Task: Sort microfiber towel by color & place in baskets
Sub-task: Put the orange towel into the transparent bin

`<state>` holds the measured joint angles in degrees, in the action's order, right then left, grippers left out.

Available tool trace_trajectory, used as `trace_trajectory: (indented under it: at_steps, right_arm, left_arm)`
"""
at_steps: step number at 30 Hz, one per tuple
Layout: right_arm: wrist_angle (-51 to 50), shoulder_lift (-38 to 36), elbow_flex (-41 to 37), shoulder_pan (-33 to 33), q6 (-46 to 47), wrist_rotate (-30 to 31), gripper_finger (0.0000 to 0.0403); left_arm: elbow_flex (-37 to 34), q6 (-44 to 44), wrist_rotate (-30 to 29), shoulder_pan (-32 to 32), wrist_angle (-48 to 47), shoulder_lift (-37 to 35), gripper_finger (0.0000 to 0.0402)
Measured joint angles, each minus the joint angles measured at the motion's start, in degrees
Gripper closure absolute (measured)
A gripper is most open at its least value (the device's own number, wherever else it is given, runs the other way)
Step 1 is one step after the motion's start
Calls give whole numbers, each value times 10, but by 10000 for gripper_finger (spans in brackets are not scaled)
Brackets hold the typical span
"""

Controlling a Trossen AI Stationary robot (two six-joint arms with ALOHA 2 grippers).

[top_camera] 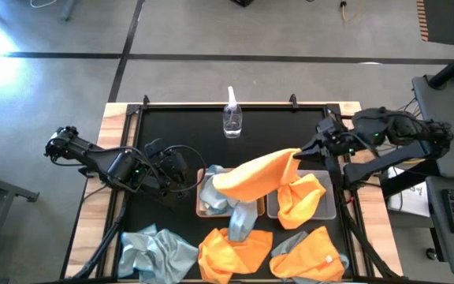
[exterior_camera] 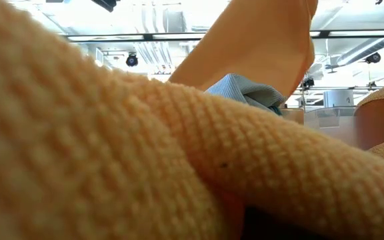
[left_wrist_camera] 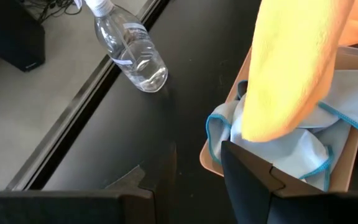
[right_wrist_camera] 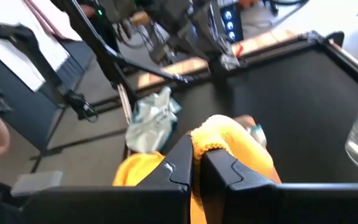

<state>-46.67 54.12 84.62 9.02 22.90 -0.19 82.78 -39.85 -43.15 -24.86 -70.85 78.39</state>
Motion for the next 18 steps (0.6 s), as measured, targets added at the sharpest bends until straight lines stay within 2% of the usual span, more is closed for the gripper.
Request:
trace_trajectory:
  at_steps: [18]
  right_arm:
    - [75,-56,0,0,-11,0,394]
  left_arm:
    - [0,-1,0,0,1,0,288]
